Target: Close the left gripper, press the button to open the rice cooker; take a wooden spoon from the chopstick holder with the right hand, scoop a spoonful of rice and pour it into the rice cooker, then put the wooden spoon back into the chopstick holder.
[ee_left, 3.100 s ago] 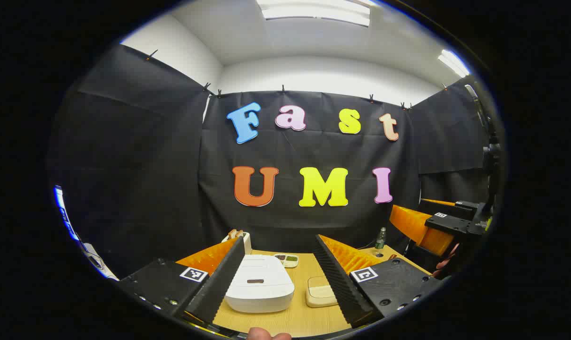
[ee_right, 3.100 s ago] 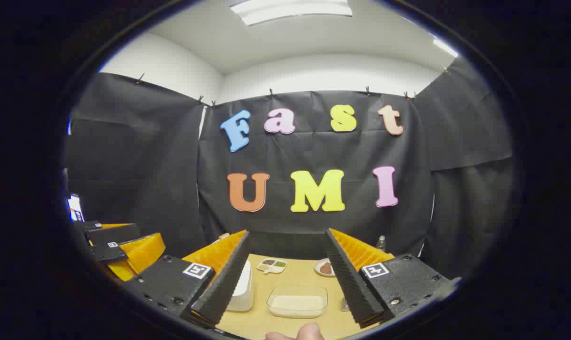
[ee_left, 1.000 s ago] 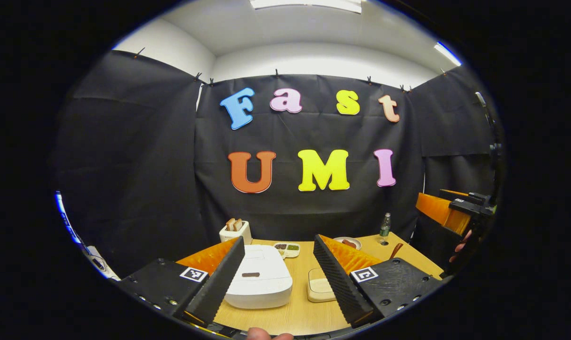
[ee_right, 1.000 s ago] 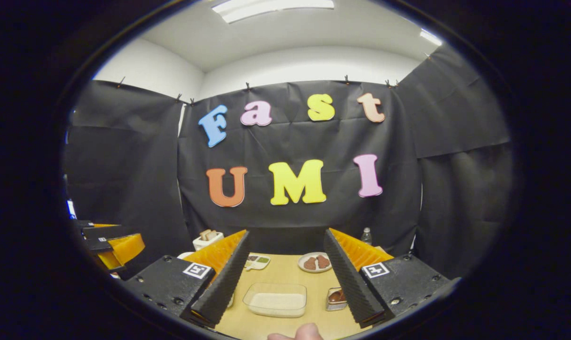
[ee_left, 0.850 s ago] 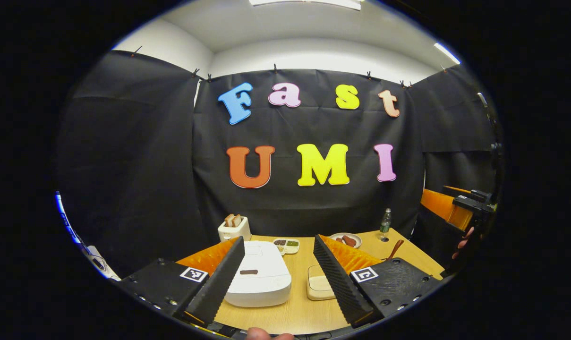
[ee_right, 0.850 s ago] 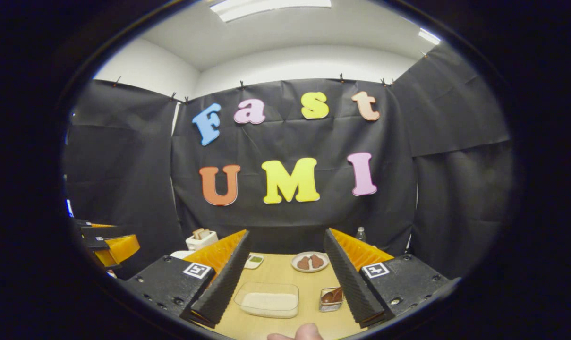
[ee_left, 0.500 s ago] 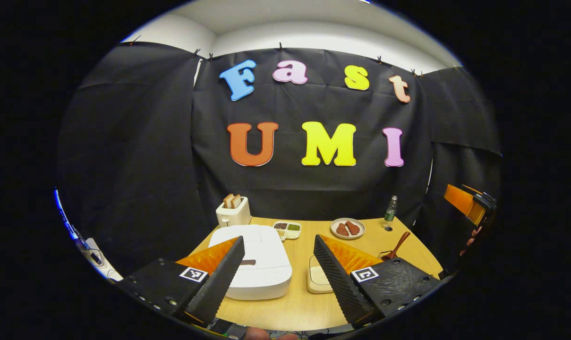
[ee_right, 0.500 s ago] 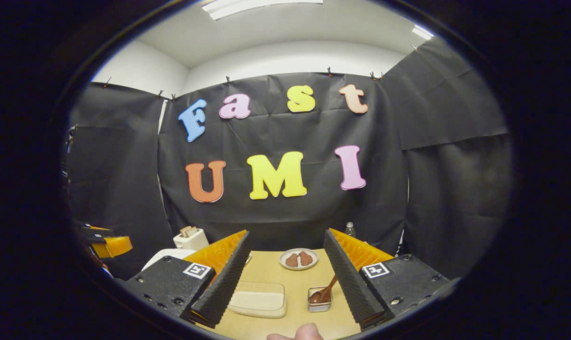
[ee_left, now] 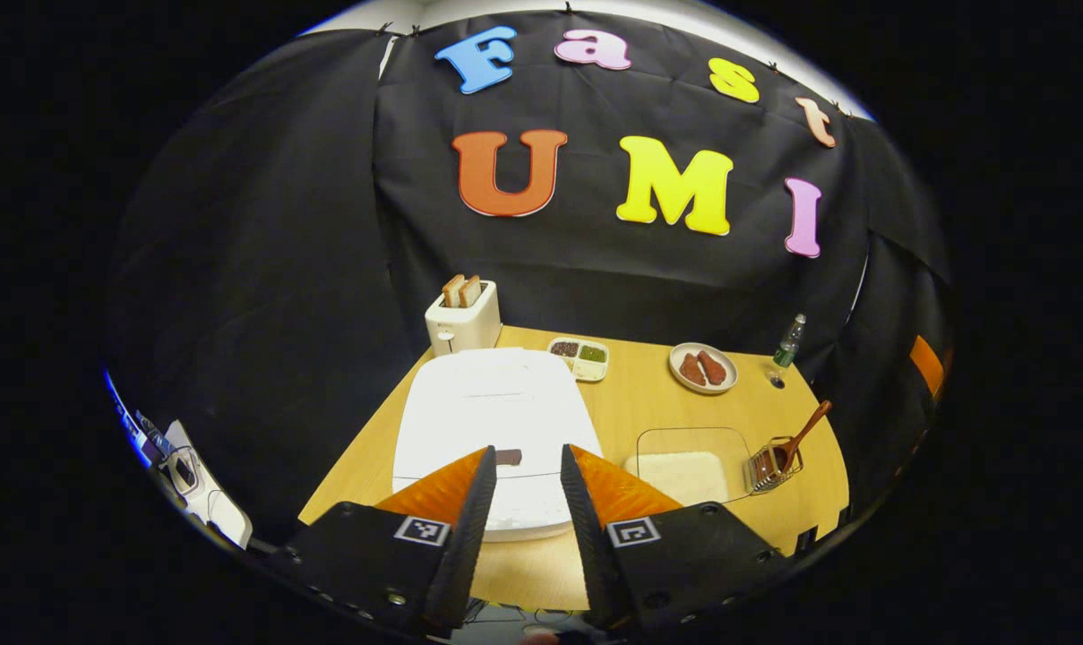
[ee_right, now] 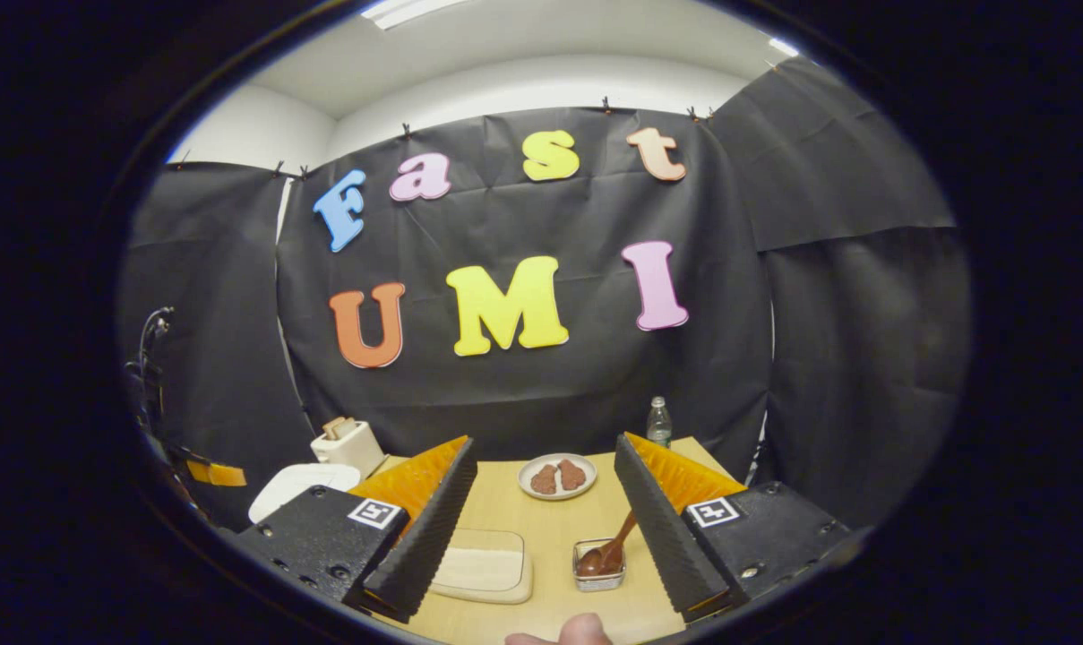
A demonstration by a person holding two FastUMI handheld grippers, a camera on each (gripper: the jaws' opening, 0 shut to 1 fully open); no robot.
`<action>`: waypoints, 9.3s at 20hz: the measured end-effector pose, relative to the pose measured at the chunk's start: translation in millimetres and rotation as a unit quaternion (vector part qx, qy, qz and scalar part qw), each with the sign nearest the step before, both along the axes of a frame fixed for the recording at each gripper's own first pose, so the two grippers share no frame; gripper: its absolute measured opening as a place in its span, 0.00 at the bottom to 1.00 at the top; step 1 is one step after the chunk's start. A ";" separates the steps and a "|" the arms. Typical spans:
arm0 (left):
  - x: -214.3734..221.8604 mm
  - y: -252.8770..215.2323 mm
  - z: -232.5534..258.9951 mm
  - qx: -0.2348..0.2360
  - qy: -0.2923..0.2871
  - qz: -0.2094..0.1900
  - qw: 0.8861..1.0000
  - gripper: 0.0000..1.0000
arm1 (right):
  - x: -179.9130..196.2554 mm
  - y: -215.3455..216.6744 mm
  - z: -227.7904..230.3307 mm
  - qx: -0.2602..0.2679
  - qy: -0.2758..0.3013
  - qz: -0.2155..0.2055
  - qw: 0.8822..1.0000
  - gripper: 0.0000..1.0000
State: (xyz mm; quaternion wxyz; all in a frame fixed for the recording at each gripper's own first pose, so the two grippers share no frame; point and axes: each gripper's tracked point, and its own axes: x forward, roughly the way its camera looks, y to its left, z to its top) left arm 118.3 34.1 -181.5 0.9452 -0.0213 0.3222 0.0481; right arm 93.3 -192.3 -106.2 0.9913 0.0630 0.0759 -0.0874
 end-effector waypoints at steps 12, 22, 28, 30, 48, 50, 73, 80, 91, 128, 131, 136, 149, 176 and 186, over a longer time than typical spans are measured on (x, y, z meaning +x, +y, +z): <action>48.4 27.6 -70.8 -0.065 0.108 0.012 0.992 0.00 | 42.6 -13.1 -39.1 0.011 0.029 0.000 1.000 1.00; 58.2 36.7 -101.6 -0.084 0.113 0.033 0.989 0.00 | 53.2 -15.3 -54.3 0.028 0.039 -0.005 0.999 1.00; 52.9 36.1 -107.9 -0.077 0.123 0.047 0.988 0.00 | 52.2 -4.5 -52.4 0.038 0.033 -0.003 0.999 1.00; 53.8 39.7 -98.7 -0.067 0.097 0.049 0.992 0.00 | 48.6 -8.3 -42.3 0.032 0.024 -0.008 0.999 0.99; 74.8 42.5 69.4 -0.005 -0.173 0.022 0.985 0.10 | -16.7 -59.5 -1.0 -0.028 -0.004 -0.053 0.998 1.00; 61.1 35.4 76.5 0.005 -0.180 0.013 0.984 0.49 | -20.3 -64.4 -9.5 -0.031 0.011 -0.053 0.998 1.00; -15.7 -5.7 115.4 0.057 -0.279 0.038 0.958 0.94 | 26.9 -88.5 -178.3 0.048 0.162 -0.019 0.986 1.00; -0.2 -16.9 115.7 0.064 -0.276 0.051 0.958 0.95 | 72.0 -107.3 -245.8 0.092 0.197 -0.017 0.976 0.87; 7.4 -19.0 97.9 0.087 -0.250 0.064 0.962 0.95 | 113.3 -113.4 -304.8 0.167 0.242 0.003 0.956 0.46; -71.4 78.4 120.9 -0.011 -0.255 0.094 0.962 0.94 | 113.2 61.1 -160.7 0.124 0.145 0.026 0.981 0.10; -85.2 87.1 117.0 0.000 -0.245 0.108 0.964 0.94 | 121.1 71.6 -192.4 0.074 0.163 0.027 0.983 0.10; -99.3 90.0 107.0 0.005 -0.225 0.120 0.967 0.94 | 127.9 74.7 -227.4 -0.046 0.168 0.025 0.984 0.10; -124.4 112.0 90.8 0.028 -0.188 0.162 0.968 0.94 | 123.8 131.5 -291.4 0.013 0.212 0.071 0.975 0.10; -75.9 31.6 92.9 0.041 -0.189 0.126 0.973 0.94 | 147.1 85.2 -233.3 0.513 0.170 0.074 0.838 0.10; -104.1 37.1 97.2 0.068 -0.203 0.143 0.966 0.94 | 225.8 211.3 -101.1 0.492 0.125 0.202 0.837 0.10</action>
